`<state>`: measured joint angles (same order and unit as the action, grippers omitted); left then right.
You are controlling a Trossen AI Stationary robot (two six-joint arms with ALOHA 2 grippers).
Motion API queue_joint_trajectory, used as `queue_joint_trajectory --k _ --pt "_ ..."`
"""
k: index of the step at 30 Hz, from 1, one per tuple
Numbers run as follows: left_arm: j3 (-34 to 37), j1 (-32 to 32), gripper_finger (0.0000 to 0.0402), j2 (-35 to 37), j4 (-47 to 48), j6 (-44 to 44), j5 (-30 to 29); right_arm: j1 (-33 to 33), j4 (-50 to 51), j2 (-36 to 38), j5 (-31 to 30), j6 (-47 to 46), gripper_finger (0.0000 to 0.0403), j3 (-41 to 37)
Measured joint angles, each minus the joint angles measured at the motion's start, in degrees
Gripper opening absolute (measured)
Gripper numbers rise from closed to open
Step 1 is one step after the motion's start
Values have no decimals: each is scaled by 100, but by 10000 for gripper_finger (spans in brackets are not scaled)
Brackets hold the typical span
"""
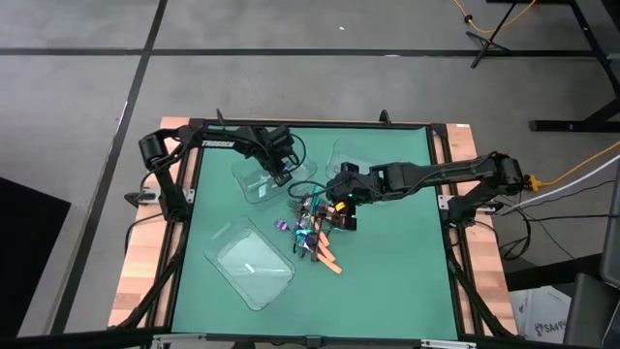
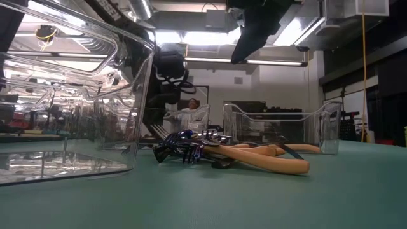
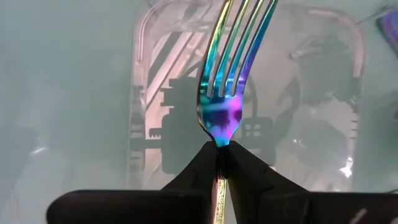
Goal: Sort silverware by color (type)
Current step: Put the blue fork into the top left transparent bin
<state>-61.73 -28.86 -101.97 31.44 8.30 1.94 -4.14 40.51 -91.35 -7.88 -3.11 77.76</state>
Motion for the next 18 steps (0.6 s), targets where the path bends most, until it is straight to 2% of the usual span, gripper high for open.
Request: queue_joint_trajectory --k 12,18 --pt "0 0 26 0 -153 9 -36 0 0 0 0 0 145 0" --pt "0 0 63 0 -155 11 -38 0 -1 0 2 0 145 0"
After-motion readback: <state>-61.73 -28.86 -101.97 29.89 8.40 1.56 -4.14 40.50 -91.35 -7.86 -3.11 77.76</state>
